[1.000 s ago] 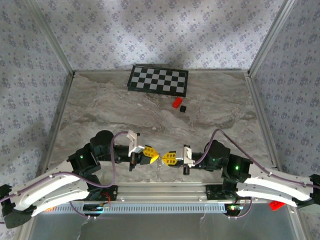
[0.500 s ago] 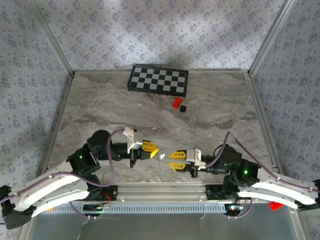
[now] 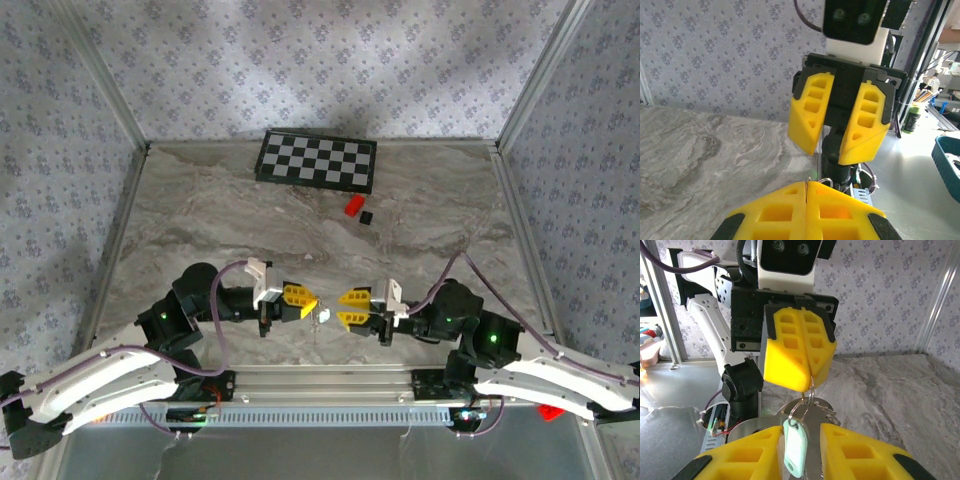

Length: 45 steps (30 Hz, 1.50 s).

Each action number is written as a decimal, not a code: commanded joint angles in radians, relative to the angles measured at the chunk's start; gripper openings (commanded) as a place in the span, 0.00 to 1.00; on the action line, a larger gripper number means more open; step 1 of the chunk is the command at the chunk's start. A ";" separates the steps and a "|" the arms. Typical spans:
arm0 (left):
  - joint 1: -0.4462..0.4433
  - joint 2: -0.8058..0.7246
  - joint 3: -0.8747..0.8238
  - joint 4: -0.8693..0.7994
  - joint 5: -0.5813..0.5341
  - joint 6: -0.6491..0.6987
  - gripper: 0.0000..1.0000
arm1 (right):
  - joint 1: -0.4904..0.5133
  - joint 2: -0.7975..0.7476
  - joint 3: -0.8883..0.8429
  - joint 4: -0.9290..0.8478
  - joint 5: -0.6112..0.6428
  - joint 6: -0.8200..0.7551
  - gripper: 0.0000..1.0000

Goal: Put the keys on the keyring

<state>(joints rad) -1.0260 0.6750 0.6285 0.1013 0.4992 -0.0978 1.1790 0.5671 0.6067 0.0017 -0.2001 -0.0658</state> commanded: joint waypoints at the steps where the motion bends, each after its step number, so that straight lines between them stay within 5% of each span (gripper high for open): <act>1: 0.002 -0.009 0.025 0.057 0.043 -0.002 0.00 | -0.020 0.009 0.037 0.002 -0.044 0.050 0.25; 36: 0.001 0.018 0.035 0.042 0.050 0.007 0.00 | -0.067 0.137 0.044 0.103 -0.155 0.072 0.23; 45: 0.000 0.024 0.034 0.048 0.052 0.005 0.00 | -0.070 0.157 0.048 0.082 -0.147 0.063 0.12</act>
<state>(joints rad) -1.0260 0.6979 0.6289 0.1020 0.5274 -0.0971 1.1149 0.7208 0.6357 0.0822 -0.3401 -0.0078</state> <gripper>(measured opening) 0.047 0.130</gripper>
